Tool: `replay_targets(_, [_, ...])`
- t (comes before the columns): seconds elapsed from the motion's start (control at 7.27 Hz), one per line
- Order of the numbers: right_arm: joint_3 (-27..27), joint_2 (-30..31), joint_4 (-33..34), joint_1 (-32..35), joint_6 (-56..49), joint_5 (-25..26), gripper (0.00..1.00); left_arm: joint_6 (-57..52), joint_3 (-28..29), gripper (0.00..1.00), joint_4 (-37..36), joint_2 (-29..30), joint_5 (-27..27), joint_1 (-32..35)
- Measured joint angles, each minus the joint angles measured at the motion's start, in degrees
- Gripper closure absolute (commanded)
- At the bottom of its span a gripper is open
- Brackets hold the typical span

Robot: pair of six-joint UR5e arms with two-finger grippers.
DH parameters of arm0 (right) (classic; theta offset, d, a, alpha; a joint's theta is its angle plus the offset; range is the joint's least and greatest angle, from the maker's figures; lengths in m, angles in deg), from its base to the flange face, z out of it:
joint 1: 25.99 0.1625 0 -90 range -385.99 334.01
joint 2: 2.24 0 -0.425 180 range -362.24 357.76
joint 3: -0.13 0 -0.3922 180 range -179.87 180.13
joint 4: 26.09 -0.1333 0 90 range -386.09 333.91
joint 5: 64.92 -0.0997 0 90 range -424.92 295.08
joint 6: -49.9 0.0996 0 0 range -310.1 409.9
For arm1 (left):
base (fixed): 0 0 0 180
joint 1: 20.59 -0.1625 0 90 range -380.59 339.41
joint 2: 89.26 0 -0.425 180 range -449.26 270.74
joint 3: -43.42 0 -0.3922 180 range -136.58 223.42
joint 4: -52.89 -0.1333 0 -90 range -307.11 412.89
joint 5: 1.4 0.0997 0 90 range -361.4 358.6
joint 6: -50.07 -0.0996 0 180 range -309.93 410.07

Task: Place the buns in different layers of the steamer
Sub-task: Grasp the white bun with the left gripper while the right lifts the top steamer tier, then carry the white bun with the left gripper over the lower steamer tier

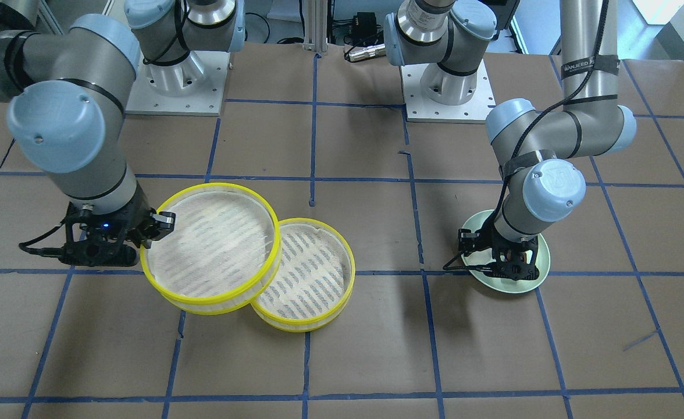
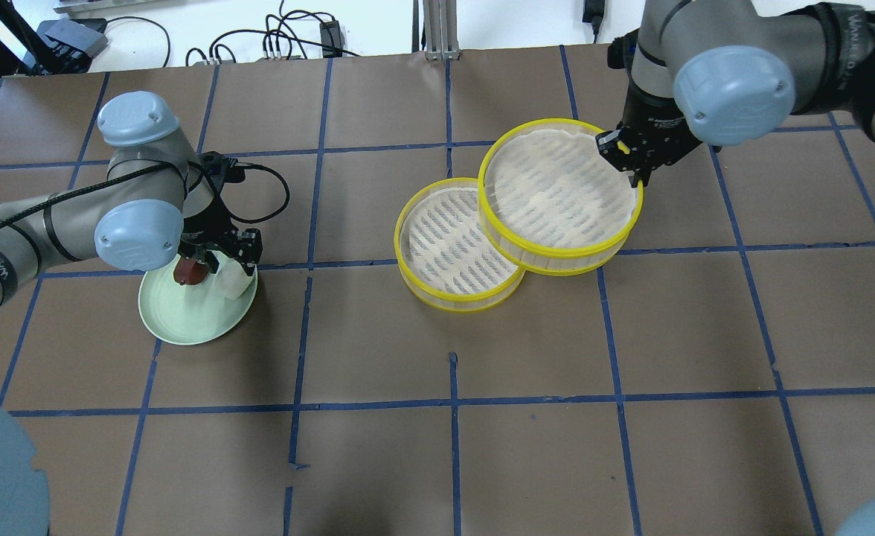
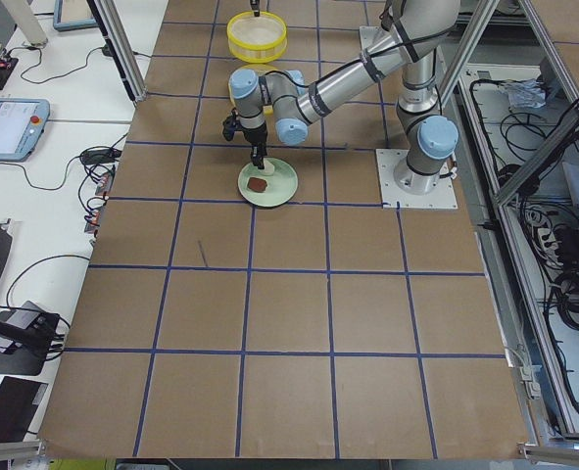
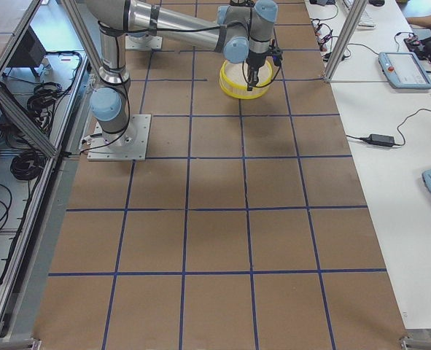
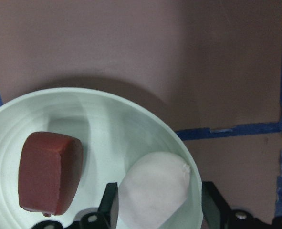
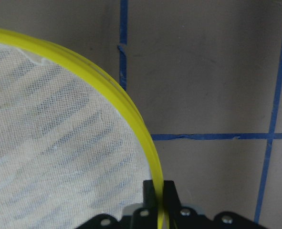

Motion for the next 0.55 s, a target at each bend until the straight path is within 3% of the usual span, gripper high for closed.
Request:
replay_targets(0.28, [0.0, -0.3, 0.2, -1.5, -2.3, 0.2, 0.92, -0.1, -0.3, 0.88, 0.1, 0.3, 0.1, 0.0])
replay_targets(0.55, [-0.2, -0.4, 0.2, -1.6, -2.5, 0.3, 0.92, -0.1, 0.5, 0.9, 0.1, -1.4, 0.1, 0.0])
